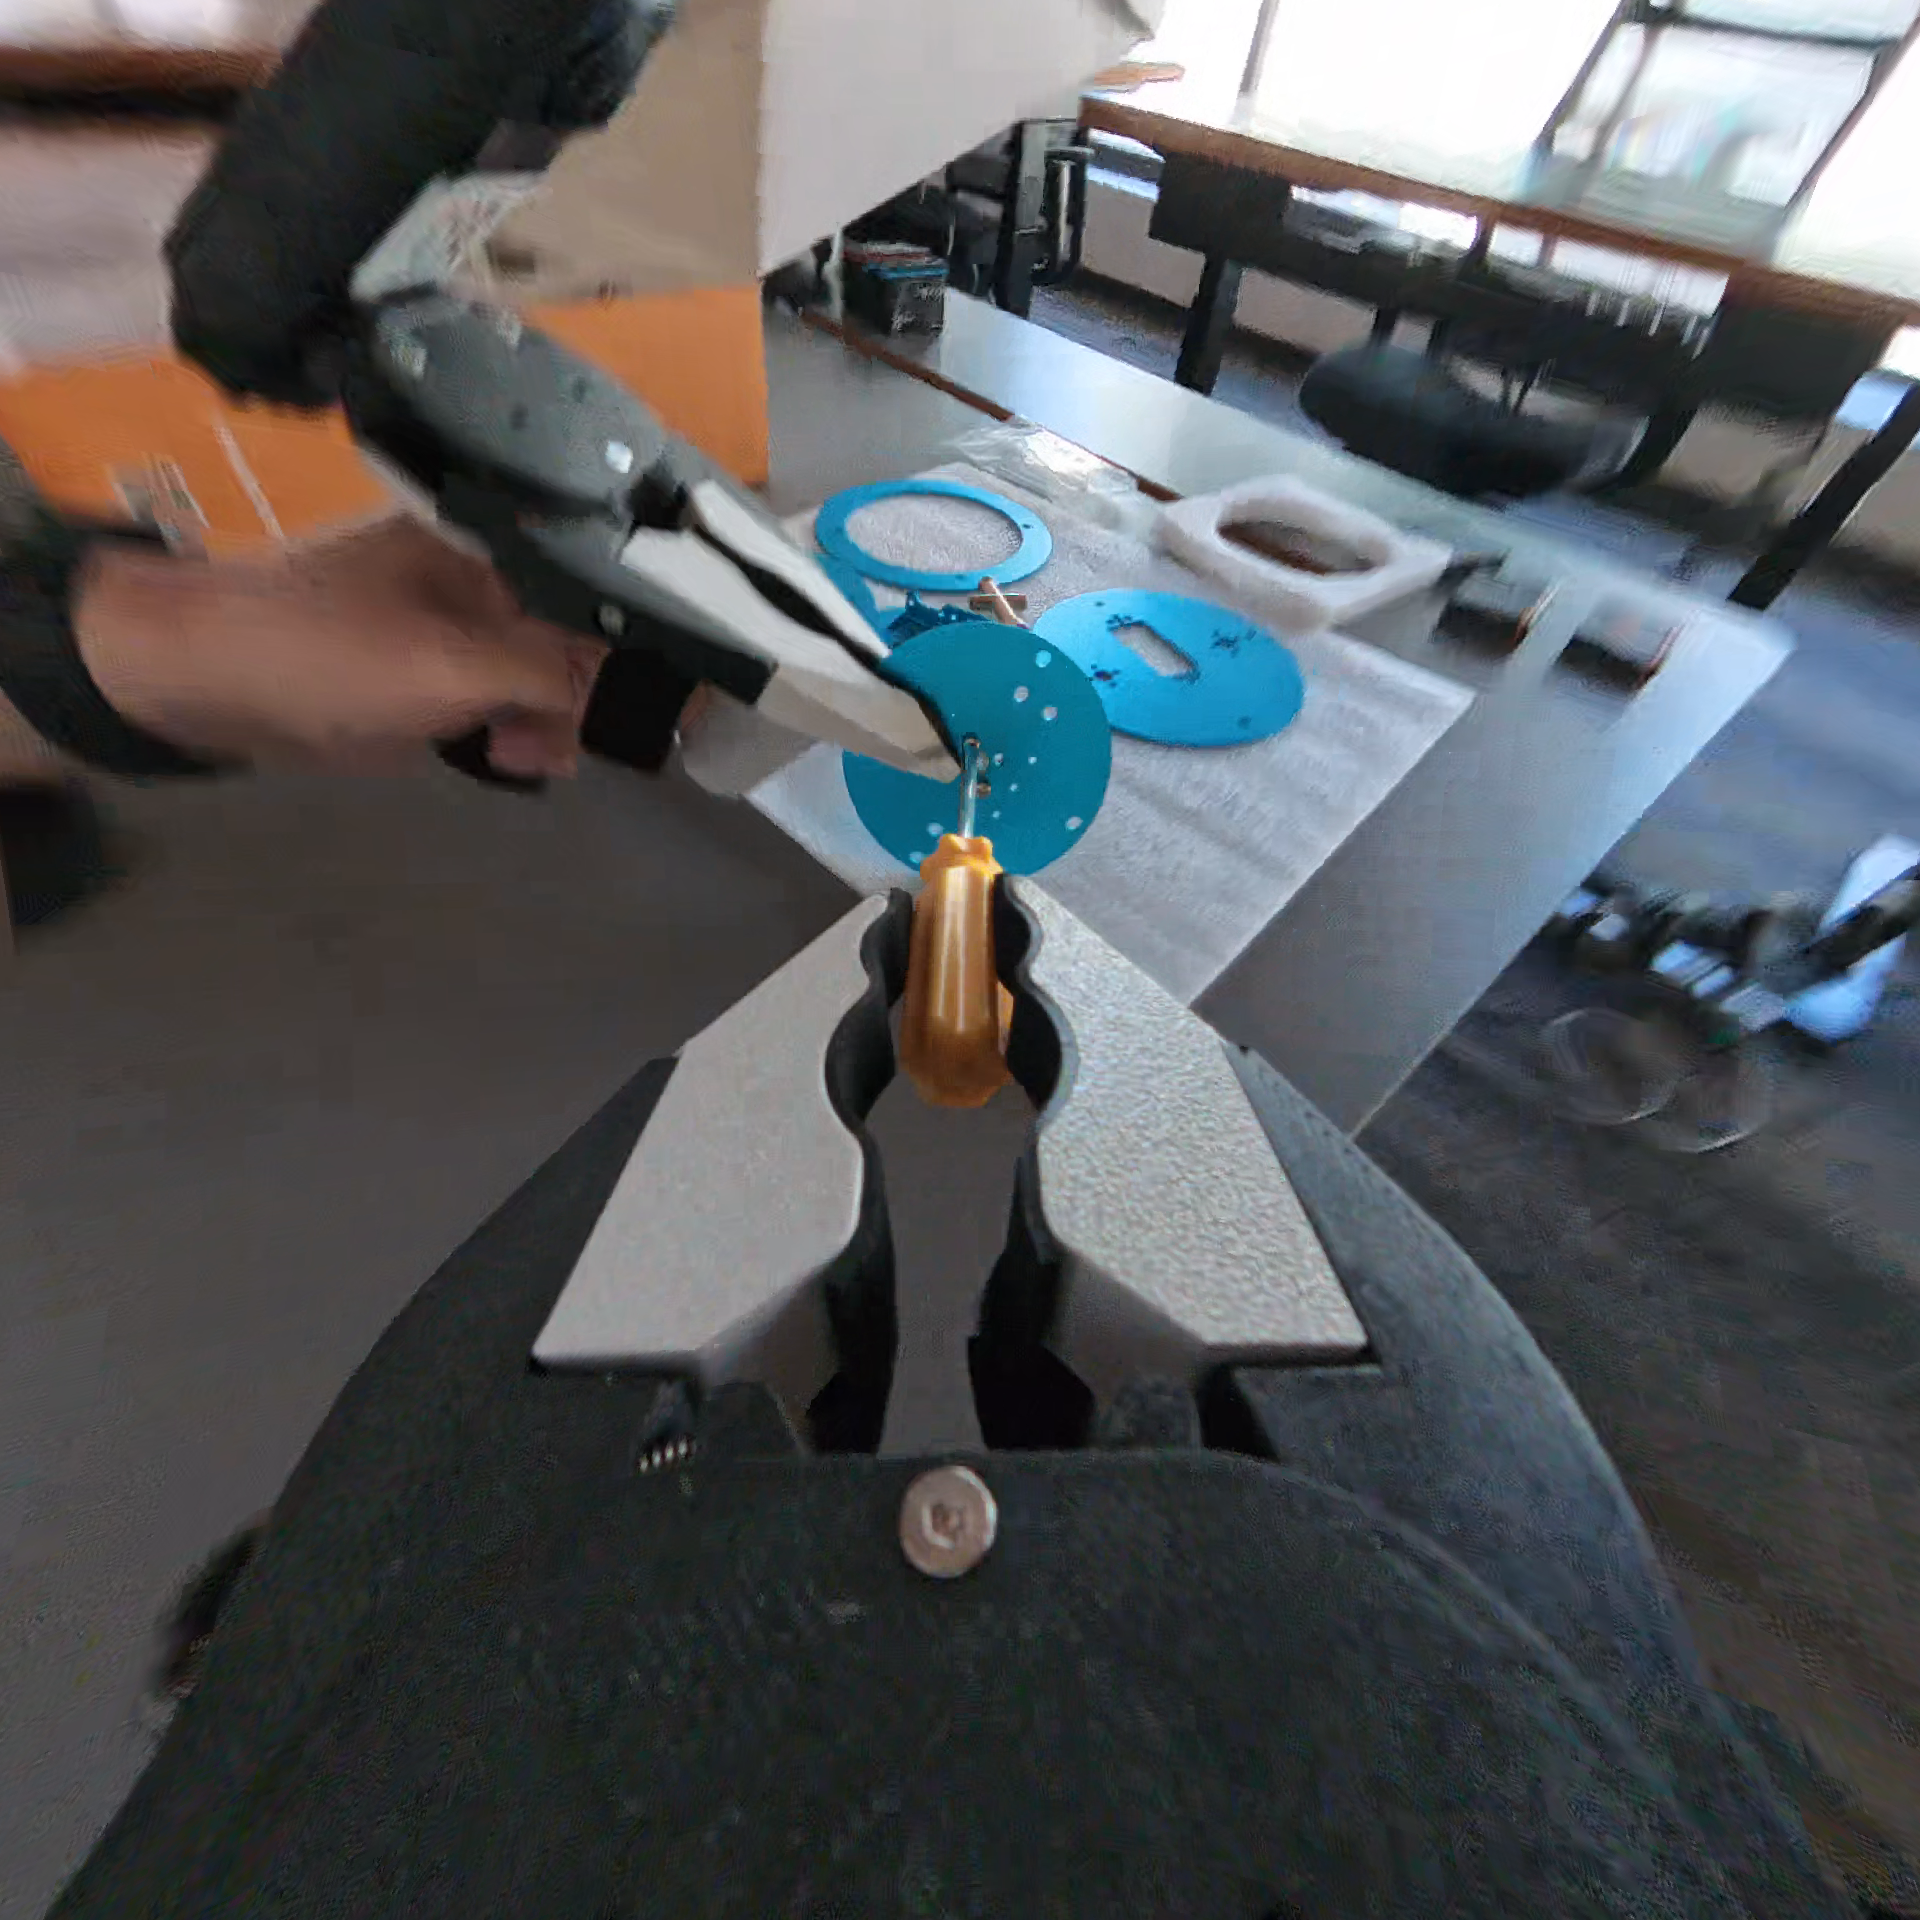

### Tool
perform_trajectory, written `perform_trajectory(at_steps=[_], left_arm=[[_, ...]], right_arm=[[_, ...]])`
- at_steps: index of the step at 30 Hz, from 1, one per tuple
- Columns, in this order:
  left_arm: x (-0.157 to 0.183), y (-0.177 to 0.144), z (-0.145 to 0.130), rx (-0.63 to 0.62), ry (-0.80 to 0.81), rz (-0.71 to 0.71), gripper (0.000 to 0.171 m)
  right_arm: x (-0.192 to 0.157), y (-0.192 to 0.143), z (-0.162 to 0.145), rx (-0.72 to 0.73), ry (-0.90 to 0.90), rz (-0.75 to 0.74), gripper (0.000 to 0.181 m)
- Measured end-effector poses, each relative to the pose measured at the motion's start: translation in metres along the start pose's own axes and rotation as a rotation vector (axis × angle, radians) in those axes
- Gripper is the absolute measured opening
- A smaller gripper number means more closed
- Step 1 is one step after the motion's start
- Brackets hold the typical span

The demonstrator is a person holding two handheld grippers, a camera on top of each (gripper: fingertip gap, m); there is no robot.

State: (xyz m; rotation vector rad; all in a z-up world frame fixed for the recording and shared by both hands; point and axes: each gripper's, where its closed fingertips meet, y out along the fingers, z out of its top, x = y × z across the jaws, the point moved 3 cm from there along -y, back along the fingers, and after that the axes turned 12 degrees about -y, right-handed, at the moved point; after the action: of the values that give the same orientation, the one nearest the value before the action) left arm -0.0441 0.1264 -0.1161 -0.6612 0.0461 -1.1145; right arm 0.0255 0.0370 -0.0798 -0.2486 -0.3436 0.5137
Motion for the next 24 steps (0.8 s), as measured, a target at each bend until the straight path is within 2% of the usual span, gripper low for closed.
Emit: perform_trajectory(at_steps=[9, 13, 14, 16, 17, 21, 24], left_arm=[[0.009, 0.003, 0.002, 0.022, 0.120, 0.072, 0.002], [0.013, 0.004, 0.002, 0.029, 0.200, 0.112, 0.002], [0.014, 0.004, 0.001, 0.028, 0.203, 0.110, 0.002], [0.015, 0.004, 0.001, 0.023, 0.193, 0.096, 0.002], [0.016, 0.004, 0.000, 0.020, 0.184, 0.087, 0.002], [0.014, 0.004, 0.001, 0.020, 0.150, 0.072, 0.002], [0.009, 0.004, 0.002, 0.021, 0.118, 0.073, 0.002]], right_arm=[[0.016, -0.007, -0.028, 0.148, 1.271, 0.166, 0.015], [0.005, -0.009, -0.042, 0.237, 1.777, 0.223, 0.015], [0.003, -0.010, -0.044, 0.258, 1.851, 0.229, 0.015], [0.000, -0.012, -0.045, 0.266, 1.851, 0.228, 0.015], [0.000, -0.013, -0.045, 0.257, 1.771, 0.217, 0.015], [0.006, -0.013, -0.037, 0.200, 1.300, 0.184, 0.015], [0.006, -0.015, -0.026, 0.160, 1.030, 0.139, 0.015]])
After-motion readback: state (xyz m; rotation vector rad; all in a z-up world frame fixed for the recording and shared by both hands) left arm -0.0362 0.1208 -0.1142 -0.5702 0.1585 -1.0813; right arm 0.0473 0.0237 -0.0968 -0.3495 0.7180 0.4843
